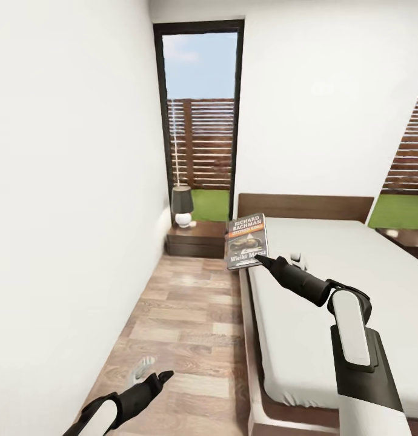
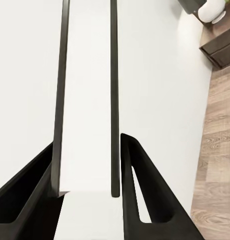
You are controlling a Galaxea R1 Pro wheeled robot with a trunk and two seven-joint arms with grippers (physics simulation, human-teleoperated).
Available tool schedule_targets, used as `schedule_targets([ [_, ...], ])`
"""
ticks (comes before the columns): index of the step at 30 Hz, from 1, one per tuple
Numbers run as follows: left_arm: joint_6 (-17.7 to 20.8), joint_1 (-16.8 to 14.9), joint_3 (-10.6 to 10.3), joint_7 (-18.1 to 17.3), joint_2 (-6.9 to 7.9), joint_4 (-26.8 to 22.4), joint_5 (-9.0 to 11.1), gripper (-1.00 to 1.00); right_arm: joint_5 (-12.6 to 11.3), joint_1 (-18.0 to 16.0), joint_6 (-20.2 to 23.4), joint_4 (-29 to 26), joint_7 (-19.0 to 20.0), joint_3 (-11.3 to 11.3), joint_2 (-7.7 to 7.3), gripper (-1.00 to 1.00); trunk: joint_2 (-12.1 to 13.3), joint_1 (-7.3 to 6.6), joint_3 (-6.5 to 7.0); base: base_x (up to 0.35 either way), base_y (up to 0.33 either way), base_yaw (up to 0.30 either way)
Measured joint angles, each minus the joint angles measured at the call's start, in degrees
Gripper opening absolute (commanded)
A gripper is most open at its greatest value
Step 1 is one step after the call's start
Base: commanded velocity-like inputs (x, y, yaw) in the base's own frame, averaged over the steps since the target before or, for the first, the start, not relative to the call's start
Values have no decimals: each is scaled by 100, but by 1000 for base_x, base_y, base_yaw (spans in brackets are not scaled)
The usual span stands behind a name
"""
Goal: In the bedroom, move the book from the bed onto either nightstand, and place the two sandals side by side next to the bed.
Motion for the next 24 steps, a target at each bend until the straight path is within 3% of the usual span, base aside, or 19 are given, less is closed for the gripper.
schedule_targets([
  [12, 1, 1, 2, 4, 0, -1, -4, 100, 17, 3, 3, 1, 2, 0, 0, -100, 0, 0, 35, 258, 213, -245],
  [24, 2, 1, 4, 4, 1, -3, -9, 100, 39, 6, -4, 8, 20, 28, 0, -100, 0, 1, 42, 212, 269, -58],
])
